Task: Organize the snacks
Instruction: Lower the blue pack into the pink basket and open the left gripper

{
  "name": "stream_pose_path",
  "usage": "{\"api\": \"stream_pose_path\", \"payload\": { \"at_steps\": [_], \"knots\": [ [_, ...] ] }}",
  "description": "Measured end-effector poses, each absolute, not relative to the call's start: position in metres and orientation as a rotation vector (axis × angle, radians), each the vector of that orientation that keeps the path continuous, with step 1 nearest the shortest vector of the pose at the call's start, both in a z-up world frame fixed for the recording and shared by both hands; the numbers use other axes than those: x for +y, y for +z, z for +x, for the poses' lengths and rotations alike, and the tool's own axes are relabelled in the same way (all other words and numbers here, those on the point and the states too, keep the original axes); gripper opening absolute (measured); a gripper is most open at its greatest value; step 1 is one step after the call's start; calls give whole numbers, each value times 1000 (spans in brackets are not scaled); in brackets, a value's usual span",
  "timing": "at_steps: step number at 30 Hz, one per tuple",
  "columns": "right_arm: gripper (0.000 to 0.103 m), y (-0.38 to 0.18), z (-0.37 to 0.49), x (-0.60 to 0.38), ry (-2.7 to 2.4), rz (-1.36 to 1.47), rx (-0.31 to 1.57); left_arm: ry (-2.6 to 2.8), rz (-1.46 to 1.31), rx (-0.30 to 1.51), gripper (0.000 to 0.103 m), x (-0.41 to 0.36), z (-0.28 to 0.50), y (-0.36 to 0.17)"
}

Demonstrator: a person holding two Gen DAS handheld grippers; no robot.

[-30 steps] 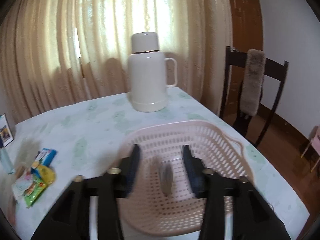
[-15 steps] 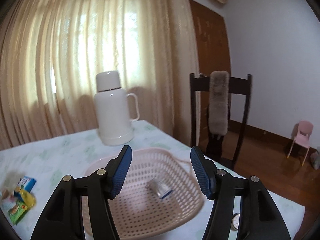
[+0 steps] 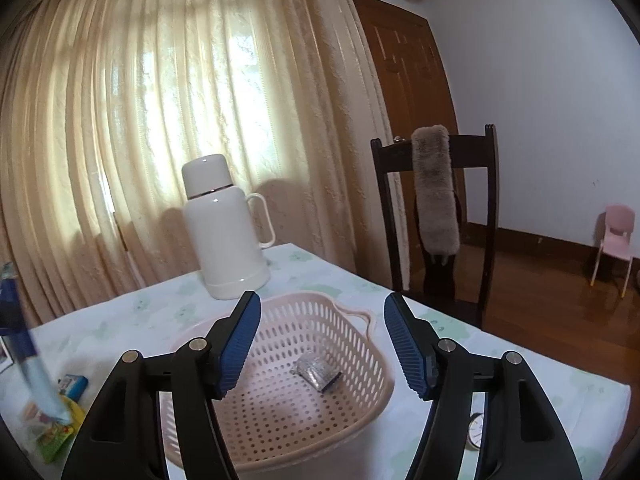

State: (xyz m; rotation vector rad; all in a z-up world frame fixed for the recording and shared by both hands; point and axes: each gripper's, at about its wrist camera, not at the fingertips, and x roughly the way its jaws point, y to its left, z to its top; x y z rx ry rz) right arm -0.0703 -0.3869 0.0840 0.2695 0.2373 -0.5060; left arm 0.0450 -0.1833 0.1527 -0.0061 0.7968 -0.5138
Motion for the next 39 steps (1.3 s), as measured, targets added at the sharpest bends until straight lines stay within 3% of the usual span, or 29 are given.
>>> {"api": "stream_pose_path", "payload": {
  "at_steps": [15,18,20,28,31,39],
  "knots": [
    [68,81,-81,-404,-510,394,220,-691,-22,840,44,-277,59,142],
    [68,81,-80,-406,-514,403,223,-710,-27,832,52,-282,59,141],
    [68,80,-80,-406,-515,405,224,-706,-29,828,66,-280,58,139],
    [69,81,-80,-402,-528,386,224,-578,34,774,67,-261,57,136],
    [69,81,-80,-400,-537,377,223,-539,41,773,73,-250,58,133],
    [69,83,-82,-388,-537,311,199,-462,52,769,78,-217,52,133]
  ]
}}
